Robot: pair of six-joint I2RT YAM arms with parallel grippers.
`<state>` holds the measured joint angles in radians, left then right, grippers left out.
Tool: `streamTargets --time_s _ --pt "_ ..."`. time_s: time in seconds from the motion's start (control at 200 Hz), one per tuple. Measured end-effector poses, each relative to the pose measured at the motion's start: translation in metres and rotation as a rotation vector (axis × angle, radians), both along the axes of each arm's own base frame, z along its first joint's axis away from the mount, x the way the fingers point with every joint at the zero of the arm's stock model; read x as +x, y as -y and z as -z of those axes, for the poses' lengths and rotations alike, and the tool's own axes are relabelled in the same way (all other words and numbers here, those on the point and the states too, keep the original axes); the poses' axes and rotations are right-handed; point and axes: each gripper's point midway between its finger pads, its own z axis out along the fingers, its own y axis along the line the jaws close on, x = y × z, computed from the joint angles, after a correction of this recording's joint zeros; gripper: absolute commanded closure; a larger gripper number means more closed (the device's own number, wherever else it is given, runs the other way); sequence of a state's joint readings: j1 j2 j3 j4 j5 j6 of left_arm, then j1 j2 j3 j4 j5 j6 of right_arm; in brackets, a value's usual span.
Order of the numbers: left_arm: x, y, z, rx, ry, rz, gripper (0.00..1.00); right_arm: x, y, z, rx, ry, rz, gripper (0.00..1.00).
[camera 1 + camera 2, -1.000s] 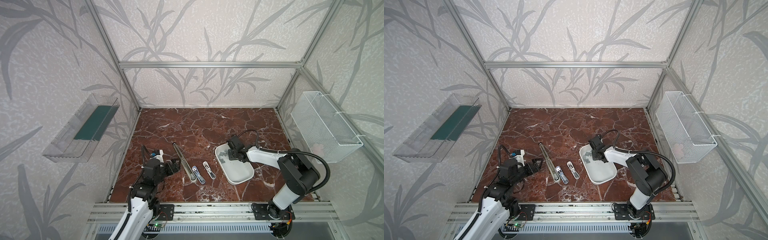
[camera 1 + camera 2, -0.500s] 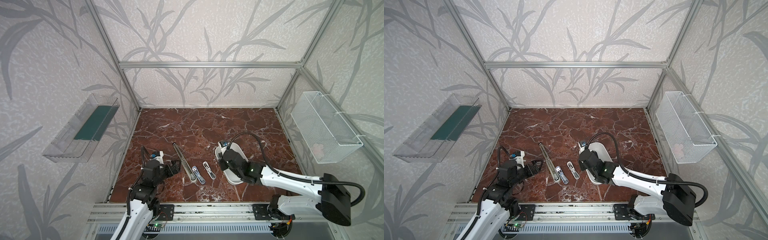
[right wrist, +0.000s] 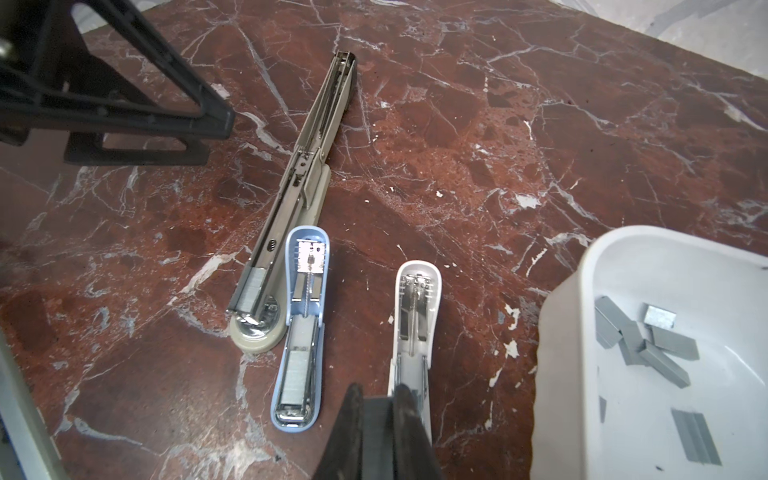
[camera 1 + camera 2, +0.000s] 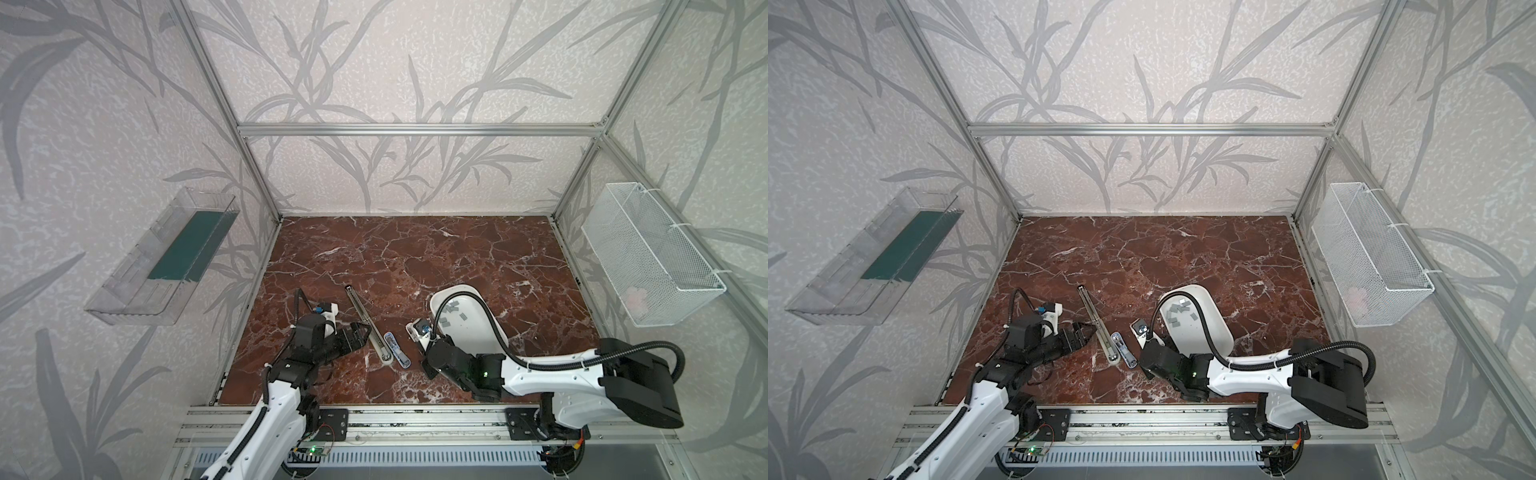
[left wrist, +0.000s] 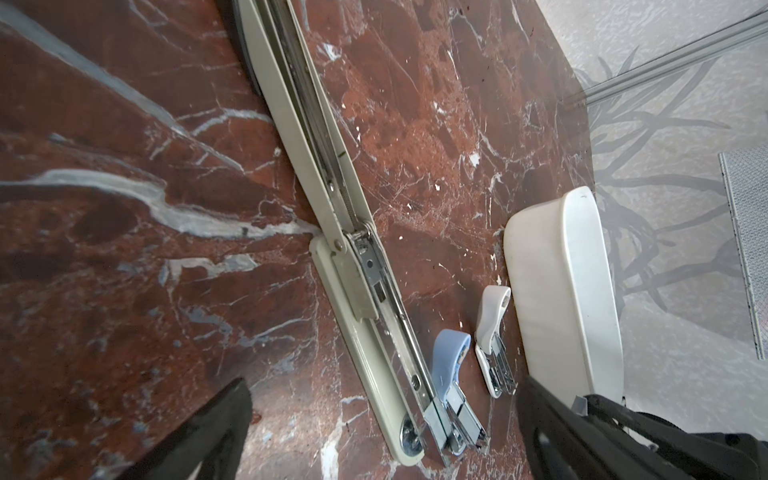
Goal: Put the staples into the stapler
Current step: 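Lift the staple strip and carry it over the white stapler with the right gripper, then lower the staple strip toward the white stapler's channel with the right gripper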
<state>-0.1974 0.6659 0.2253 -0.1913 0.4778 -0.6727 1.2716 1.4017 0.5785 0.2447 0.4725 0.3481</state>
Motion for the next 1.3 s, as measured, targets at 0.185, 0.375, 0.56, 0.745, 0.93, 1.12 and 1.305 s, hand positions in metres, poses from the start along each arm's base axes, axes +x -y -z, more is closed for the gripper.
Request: streamTargets --time_s 0.185,0.375,0.56,0.745,0.93,1.12,1.305 --pt "0.001 0.004 -0.005 -0.020 0.017 0.019 0.01 0.003 0.003 0.013 -0.019 -0.015 0.040 0.95" --pt "0.002 0.005 -0.006 -0.022 0.023 0.020 0.01 0.004 0.006 0.036 -0.074 -0.040 0.051 0.95" --pt "0.002 0.005 -0.007 -0.023 0.030 0.020 0.01 0.010 0.010 0.040 -0.077 -0.056 0.067 0.95" --pt "0.003 0.004 -0.009 -0.024 0.038 0.019 0.01 0.015 0.013 0.041 -0.074 -0.065 0.079 0.95" --pt "0.003 0.004 -0.011 -0.023 0.047 0.017 0.01 0.016 0.013 0.041 -0.072 -0.069 0.079 0.95" --pt "0.003 0.004 -0.012 -0.024 0.050 0.016 0.01 0.017 0.013 0.042 -0.072 -0.075 0.079 0.95" --pt "0.003 0.004 -0.013 -0.024 0.056 0.016 0.01 0.017 0.011 0.044 -0.074 -0.081 0.081 0.95"
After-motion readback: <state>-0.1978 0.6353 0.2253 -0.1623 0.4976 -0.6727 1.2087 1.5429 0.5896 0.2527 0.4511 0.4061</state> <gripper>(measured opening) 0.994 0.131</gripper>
